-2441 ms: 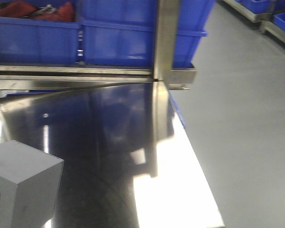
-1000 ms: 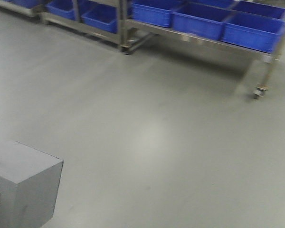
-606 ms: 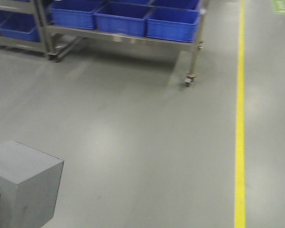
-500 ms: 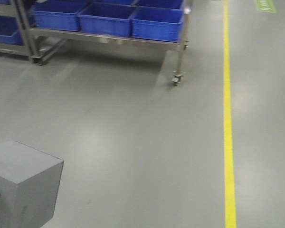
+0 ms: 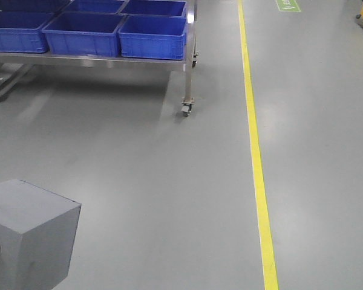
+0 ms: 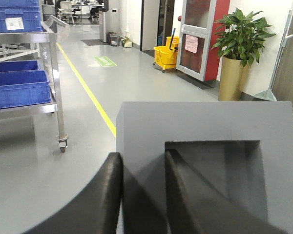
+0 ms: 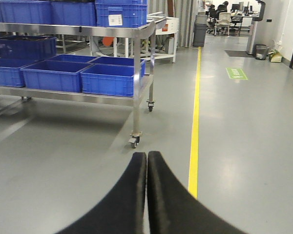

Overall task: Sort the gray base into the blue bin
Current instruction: 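Turn the base away from the table holding the block in the left gripper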

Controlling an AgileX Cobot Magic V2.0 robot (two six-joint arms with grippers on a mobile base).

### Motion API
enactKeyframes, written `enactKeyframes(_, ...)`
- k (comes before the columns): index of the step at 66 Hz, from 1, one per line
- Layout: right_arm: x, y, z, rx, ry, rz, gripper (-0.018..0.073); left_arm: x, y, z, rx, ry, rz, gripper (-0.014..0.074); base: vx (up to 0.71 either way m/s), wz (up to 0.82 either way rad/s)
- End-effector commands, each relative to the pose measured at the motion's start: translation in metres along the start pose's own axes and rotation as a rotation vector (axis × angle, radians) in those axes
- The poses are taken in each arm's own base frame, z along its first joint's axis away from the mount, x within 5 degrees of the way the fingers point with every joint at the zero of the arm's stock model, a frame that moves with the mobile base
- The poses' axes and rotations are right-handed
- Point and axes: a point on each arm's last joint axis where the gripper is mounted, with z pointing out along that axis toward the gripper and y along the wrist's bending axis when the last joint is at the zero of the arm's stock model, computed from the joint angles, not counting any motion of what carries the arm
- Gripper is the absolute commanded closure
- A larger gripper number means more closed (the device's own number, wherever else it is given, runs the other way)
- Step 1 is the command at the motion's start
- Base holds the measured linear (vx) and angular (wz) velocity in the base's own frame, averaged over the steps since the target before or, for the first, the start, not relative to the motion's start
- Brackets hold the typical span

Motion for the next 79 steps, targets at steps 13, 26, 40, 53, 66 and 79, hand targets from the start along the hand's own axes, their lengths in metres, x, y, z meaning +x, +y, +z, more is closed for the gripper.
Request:
enactKeyframes(13, -0.0030, -0.0003, -0.0004, 0.007, -0.076, -0.017, 0.0568, -0.0179, -0.0013, -0.0023, 0.009, -0.123, -0.021, 0.0602, 0.36, -0.11)
enactKeyframes(26, -0.0030, -0.0003, -0.0004, 0.007, -0.076, -0.017, 0.0568, -0.0179, -0.0013, -0.0023, 0.009, -0.123, -0.021, 0.0602, 0.37, -0.11)
enactKeyframes(40, -0.0030, -0.0003, -0.0004, 0.007, -0.076, -0.017, 0.0568, -0.0179, -0.0013, -0.0023, 0.009, -0.123, -0.021, 0.0602, 0.38, -0.12)
enactKeyframes(53, -0.0030, -0.0003, -0.0004, 0.007, -0.076, -0.017, 0.0568, -0.0179, -0.0013, -0.0023, 0.009, -0.123, -0.021, 0.0602, 0.40, -0.10)
enactKeyframes(66, -0.0030, -0.0003, -0.0004, 0.007, -0.076, -0.017, 0.0568, -0.0179, -0.0013, -0.0023, 0.009, -0.123, -0.021, 0.0602, 0.42, -0.11)
enactKeyframes(79, -0.0030, -0.0003, -0.0004, 0.007, -0.076, -0.017, 0.0568, -0.0179, -0.0013, -0.0023, 0.009, -0.123, -0.021, 0.0602, 0.43, -0.08)
